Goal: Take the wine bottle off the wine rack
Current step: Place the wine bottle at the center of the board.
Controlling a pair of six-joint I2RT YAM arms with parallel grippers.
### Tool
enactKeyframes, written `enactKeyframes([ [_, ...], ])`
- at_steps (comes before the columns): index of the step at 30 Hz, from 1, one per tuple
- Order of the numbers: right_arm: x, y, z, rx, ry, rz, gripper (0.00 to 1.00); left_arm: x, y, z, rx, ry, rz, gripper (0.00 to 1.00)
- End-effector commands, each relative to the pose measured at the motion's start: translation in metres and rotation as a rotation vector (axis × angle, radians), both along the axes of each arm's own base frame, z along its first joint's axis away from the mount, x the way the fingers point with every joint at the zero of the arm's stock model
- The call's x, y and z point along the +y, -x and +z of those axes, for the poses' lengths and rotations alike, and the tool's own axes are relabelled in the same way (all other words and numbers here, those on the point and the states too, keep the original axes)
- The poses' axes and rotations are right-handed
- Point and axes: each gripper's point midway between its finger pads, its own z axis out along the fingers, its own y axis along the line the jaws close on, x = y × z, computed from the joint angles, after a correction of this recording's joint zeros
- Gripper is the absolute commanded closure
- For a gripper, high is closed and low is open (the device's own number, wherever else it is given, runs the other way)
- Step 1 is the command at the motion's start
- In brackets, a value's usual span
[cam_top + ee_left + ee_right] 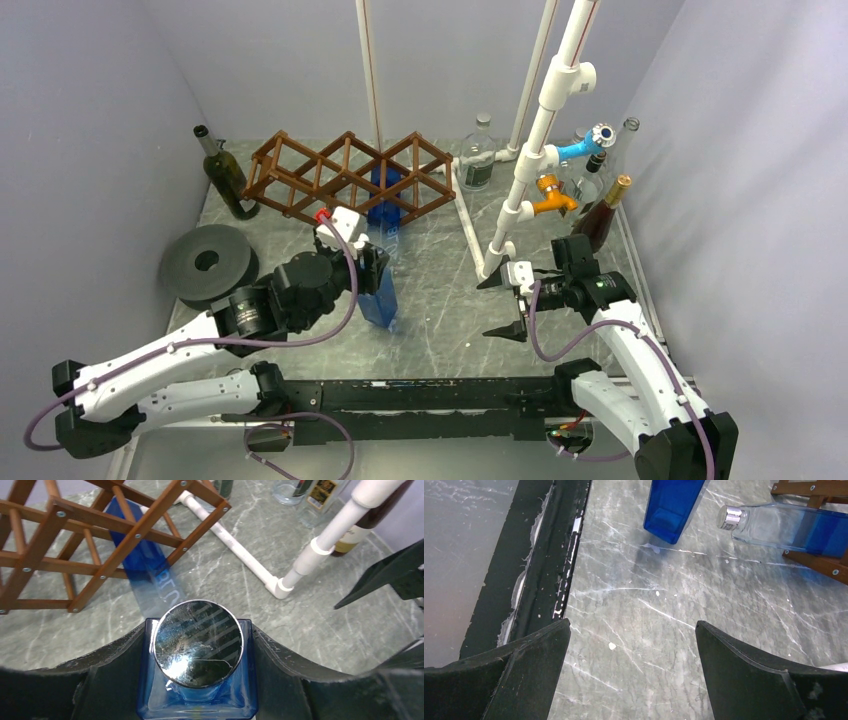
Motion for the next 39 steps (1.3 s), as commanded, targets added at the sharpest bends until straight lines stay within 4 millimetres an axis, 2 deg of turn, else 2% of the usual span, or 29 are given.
enactKeyframes([
  [1,0.002,-0.004,0.012,-0.065,-0.024,0.017,0.02,0.018,-0.004,0.074,-0.115,0.169,0.015,1.0],
  [10,0.001,-0.004,0.01,-0.068,-0.019,0.015,0.02,0.052,-0.021,0.079,-0.155,0.099,0.101,1.0],
  [20,0.001,-0.004,0.008,-0.068,-0.016,0.014,0.02,0.117,-0.047,0.086,-0.24,0.082,0.325,1.0],
  [26,0.001,-0.004,0.008,-0.072,-0.012,0.015,0.01,0.142,-0.065,0.09,-0.268,0.073,0.408,1.0],
  [39,0.0,-0.004,0.007,-0.087,-0.006,0.013,0.02,0.191,-0.115,0.077,-0.262,0.062,0.56,1.0],
])
